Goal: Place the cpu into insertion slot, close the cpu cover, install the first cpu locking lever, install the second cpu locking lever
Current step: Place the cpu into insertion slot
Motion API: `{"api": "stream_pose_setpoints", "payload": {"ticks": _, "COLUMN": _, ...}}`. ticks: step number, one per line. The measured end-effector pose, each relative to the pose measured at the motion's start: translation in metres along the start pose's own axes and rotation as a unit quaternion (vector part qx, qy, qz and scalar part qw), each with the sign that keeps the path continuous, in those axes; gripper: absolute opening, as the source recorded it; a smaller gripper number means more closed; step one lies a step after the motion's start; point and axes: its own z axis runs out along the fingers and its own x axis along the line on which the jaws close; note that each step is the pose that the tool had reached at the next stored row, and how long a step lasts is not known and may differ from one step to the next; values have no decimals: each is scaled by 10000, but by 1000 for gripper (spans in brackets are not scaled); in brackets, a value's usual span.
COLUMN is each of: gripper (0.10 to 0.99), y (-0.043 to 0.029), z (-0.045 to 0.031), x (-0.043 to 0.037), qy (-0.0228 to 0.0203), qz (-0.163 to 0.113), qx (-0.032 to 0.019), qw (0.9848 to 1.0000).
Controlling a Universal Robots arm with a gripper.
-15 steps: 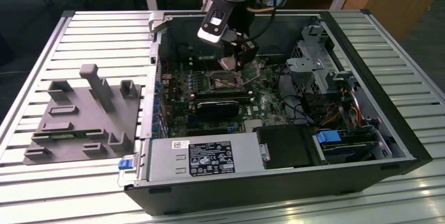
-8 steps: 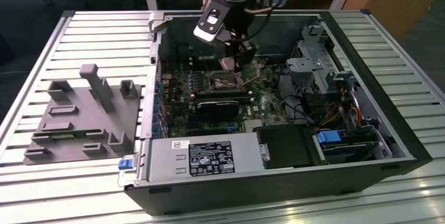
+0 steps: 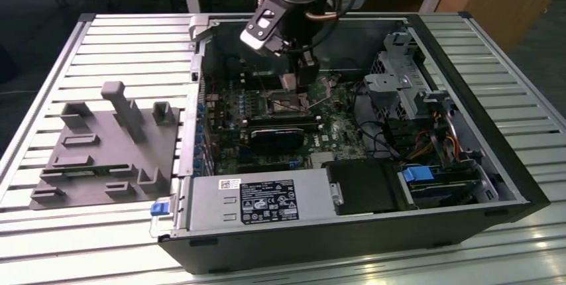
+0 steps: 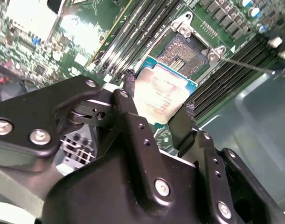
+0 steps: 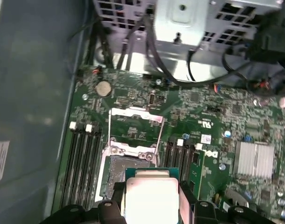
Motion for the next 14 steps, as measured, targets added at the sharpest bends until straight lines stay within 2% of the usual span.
{"api": "stream_pose_setpoints", "payload": {"ticks": 6, "gripper": 537, "y": -4, "z": 19, "x": 0, "qy": -42, "qz": 507, "qx": -4, "qw": 9987}}
{"api": "stream_pose_setpoints", "payload": {"ticks": 14, "gripper": 537, "y": -25, "z": 105, "x": 28, "qy": -46, "qz": 552, "qx": -4, "qw": 9985}}
